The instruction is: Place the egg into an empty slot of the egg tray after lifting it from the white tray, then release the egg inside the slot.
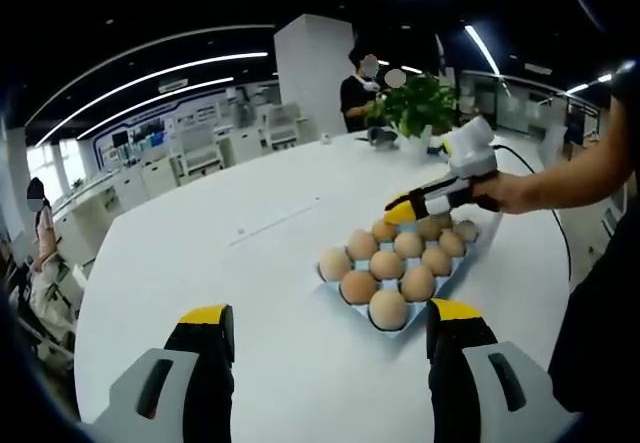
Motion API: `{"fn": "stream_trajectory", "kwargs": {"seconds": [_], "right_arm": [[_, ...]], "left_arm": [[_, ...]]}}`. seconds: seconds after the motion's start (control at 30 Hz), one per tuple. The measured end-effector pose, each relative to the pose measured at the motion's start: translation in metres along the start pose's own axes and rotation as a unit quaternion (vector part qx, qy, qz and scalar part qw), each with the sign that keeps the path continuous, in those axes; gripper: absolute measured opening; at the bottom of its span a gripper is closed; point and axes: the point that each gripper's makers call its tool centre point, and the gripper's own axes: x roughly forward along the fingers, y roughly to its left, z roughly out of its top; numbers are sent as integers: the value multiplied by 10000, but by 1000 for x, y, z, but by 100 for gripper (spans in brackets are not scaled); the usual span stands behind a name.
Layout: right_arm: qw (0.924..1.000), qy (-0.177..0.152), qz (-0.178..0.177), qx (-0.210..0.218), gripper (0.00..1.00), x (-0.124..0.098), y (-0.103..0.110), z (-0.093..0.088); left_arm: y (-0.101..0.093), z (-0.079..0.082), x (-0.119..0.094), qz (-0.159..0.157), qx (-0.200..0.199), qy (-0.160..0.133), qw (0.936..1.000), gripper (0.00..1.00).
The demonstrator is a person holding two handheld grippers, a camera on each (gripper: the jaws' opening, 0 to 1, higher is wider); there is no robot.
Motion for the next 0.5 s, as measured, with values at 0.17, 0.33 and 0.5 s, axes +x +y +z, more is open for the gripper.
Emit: {"fn": "stream_trajectory", "kwargs": {"seconds": [0.17, 0.33, 0.5], "right_arm": [[9992, -104, -397, 33, 22, -21, -31, 6], [9952, -21, -959, 184, 22, -47, -72, -8], [9891, 3, -1470, 102, 22, -71, -105, -15]], "left_arm": [[0, 0, 1, -13, 14, 0, 10000, 80], [-1, 1, 2, -31, 30, -8, 10000, 80], [-2, 0, 3, -50, 37, 24, 10000, 80]]}}
